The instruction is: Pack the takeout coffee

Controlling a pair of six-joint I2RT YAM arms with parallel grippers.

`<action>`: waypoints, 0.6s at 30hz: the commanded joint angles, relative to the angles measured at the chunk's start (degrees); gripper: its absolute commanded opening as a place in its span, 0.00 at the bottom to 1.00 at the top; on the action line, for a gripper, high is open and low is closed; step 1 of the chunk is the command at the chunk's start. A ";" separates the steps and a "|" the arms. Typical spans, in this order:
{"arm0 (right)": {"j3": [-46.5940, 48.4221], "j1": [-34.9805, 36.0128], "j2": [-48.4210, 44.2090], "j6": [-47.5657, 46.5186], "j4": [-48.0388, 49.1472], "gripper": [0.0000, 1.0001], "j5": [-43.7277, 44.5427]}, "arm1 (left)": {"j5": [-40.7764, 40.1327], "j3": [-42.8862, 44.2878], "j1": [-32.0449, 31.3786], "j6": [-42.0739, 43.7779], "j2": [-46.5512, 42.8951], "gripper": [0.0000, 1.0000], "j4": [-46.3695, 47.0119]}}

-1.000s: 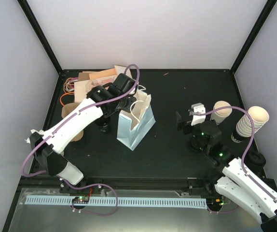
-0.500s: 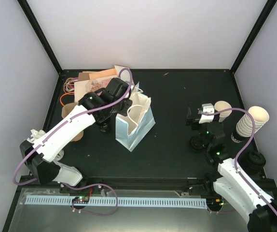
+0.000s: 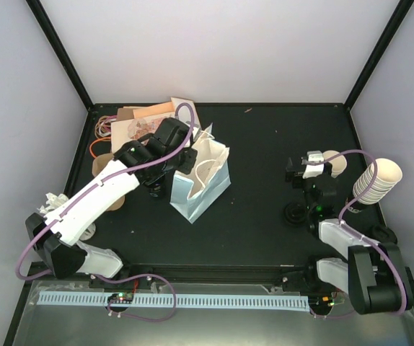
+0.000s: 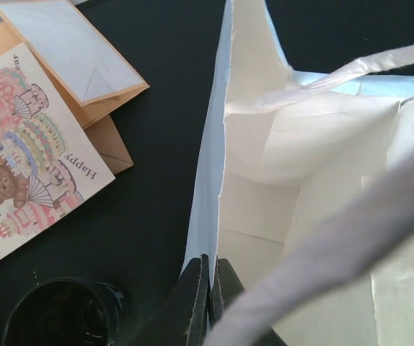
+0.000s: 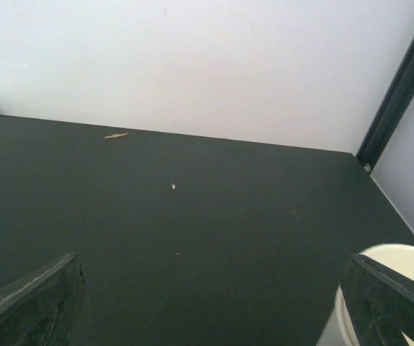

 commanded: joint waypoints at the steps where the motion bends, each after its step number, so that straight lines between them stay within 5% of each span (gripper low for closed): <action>1: -0.42 -1.21 3.14 -1.34 11.00 1.00 -5.73 | 2.27 -0.28 0.48 -0.99 -1.42 0.02 3.38; 18: 0.14 -6.15 15.95 1.63 20.58 1.00 -11.11 | 7.16 -0.05 2.18 -1.96 -2.07 0.02 9.66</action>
